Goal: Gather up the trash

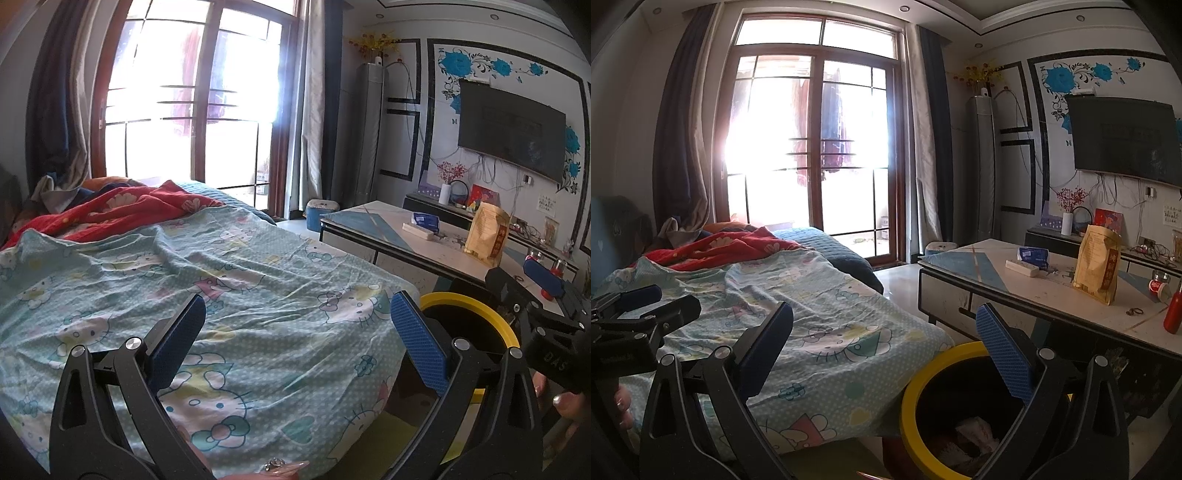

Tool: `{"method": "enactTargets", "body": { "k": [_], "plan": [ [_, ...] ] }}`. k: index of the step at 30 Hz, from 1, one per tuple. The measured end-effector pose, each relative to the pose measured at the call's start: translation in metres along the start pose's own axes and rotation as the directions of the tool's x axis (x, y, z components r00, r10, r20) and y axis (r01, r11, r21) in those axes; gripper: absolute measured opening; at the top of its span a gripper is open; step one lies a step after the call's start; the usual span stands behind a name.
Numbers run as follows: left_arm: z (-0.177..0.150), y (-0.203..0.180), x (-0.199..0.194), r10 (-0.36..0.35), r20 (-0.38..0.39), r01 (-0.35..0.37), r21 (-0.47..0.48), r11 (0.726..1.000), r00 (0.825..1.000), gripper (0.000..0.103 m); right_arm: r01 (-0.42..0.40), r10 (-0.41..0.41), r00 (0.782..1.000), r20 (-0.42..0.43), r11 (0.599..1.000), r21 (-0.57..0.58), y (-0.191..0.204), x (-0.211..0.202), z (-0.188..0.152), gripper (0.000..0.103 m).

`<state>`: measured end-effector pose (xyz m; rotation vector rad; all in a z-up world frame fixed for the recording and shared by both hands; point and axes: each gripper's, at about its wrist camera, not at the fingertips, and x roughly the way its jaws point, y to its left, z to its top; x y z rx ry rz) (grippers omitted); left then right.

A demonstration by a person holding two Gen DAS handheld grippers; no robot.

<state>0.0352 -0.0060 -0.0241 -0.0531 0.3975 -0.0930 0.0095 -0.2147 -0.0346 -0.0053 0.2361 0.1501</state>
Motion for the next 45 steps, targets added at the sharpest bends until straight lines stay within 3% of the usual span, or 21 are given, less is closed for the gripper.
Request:
{"method": "enactTargets", "body": {
  "k": [24, 28, 31, 35, 37, 38, 40, 41, 42, 44, 45],
  "plan": [
    [-0.002, 0.003, 0.001, 0.011, -0.012, -0.011, -0.001, 1.0, 1.0, 0.092, 0.0, 0.0, 1.0, 0.002, 1.0, 0.0, 0.001, -0.001, 0.0, 0.097],
    [-0.003, 0.004, 0.005, -0.004, -0.041, 0.005, 0.009, 1.0, 0.999, 0.092, 0.0, 0.0, 1.0, -0.001, 1.0, 0.0, 0.002, 0.0, 0.001, 0.097],
    [-0.002, 0.014, 0.01, -0.026, -0.083, 0.024, -0.034, 0.999, 0.996, 0.092, -0.011, 0.011, 1.0, -0.009, 1.0, 0.002, 0.007, 0.003, 0.007, 0.097],
    [0.012, 0.062, 0.003, 0.039, -0.093, -0.051, -0.123, 0.991, 0.995, 0.092, -0.097, 0.097, 0.994, -0.049, 0.995, 0.008, 0.037, 0.021, 0.024, 0.097],
    [0.017, 0.103, -0.01, 0.14, -0.088, -0.152, -0.153, 0.976, 0.986, 0.092, -0.182, 0.181, 0.981, -0.074, 0.983, -0.001, 0.065, 0.034, 0.034, 0.097],
    [0.017, 0.132, -0.018, 0.219, -0.094, -0.232, -0.169, 0.958, 0.971, 0.092, -0.239, 0.237, 0.967, -0.098, 0.971, -0.016, 0.088, 0.043, 0.039, 0.097],
    [0.015, 0.188, -0.032, 0.371, -0.141, -0.394, -0.213, 0.894, 0.918, 0.092, -0.349, 0.339, 0.928, -0.153, 0.937, -0.038, 0.135, 0.057, 0.045, 0.097],
    [0.012, 0.212, -0.039, 0.415, -0.163, -0.445, -0.246, 0.861, 0.895, 0.092, -0.421, 0.4, 0.893, -0.205, 0.905, -0.064, 0.174, 0.066, 0.046, 0.097],
    [0.006, 0.251, -0.048, 0.479, -0.22, -0.526, -0.28, 0.803, 0.85, 0.092, -0.491, 0.457, 0.85, -0.263, 0.867, -0.081, 0.208, 0.075, 0.045, 0.097],
    [-0.009, 0.31, -0.058, 0.587, -0.338, -0.675, -0.283, 0.681, 0.735, 0.092, -0.574, 0.51, 0.779, -0.365, 0.814, -0.087, 0.271, 0.09, 0.04, 0.097],
    [-0.016, 0.329, -0.06, 0.607, -0.377, -0.71, -0.277, 0.647, 0.7, 0.092, -0.618, 0.53, 0.733, -0.426, 0.781, -0.091, 0.309, 0.098, 0.032, 0.097]
  ]
}}
